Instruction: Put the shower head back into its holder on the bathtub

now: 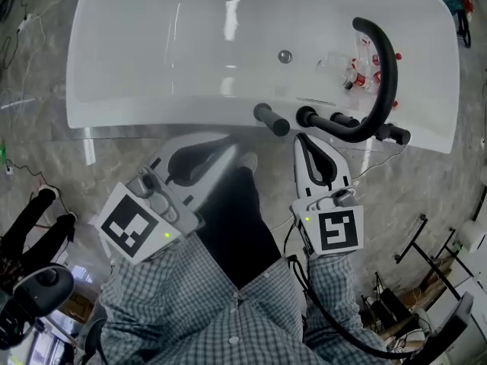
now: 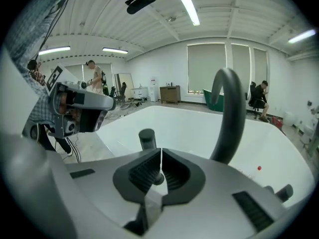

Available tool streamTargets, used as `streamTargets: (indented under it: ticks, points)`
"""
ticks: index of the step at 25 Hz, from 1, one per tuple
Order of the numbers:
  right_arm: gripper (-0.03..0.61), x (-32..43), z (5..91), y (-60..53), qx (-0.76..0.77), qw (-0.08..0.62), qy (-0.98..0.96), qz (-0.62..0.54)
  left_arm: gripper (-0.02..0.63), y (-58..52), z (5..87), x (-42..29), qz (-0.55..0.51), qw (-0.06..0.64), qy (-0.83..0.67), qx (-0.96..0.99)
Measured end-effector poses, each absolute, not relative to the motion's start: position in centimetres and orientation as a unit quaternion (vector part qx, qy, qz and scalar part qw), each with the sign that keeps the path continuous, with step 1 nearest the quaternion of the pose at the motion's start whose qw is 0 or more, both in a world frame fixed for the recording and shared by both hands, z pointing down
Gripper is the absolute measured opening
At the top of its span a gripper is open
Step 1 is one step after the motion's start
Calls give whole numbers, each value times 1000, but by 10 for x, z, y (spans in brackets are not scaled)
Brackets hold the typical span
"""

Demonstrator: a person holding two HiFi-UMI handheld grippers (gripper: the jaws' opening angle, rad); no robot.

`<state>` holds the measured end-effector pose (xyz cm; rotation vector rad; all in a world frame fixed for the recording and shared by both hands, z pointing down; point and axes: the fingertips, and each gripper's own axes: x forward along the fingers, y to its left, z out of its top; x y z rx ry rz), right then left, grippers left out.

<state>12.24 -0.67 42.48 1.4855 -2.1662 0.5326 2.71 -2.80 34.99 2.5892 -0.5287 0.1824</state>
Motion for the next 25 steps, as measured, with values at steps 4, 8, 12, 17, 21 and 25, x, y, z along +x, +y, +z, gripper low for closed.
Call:
streamTargets:
  ticks: [4, 8, 12, 17, 21, 25]
  points:
    - [21, 128, 372, -10, 549, 196, -789, 195, 8, -33, 304, 30, 60, 222, -197, 953]
    - [21, 130, 324, -7, 558, 174, -788, 194, 8, -26, 261, 30, 58, 205, -194, 957]
    - [21, 130, 272, 2, 564, 154, -789, 186, 8, -11, 220, 29, 56, 194, -187, 961]
    - [21, 124, 207, 6, 578, 115, -792, 160, 8, 1, 170, 18, 43, 168, -186, 967]
    - [21, 127, 162, 15, 595, 82, -788, 135, 8, 11, 133, 10, 25, 146, -188, 971]
    - [21, 133, 125, 21, 608, 52, -784, 115, 8, 13, 99, 3, 6, 124, -195, 973]
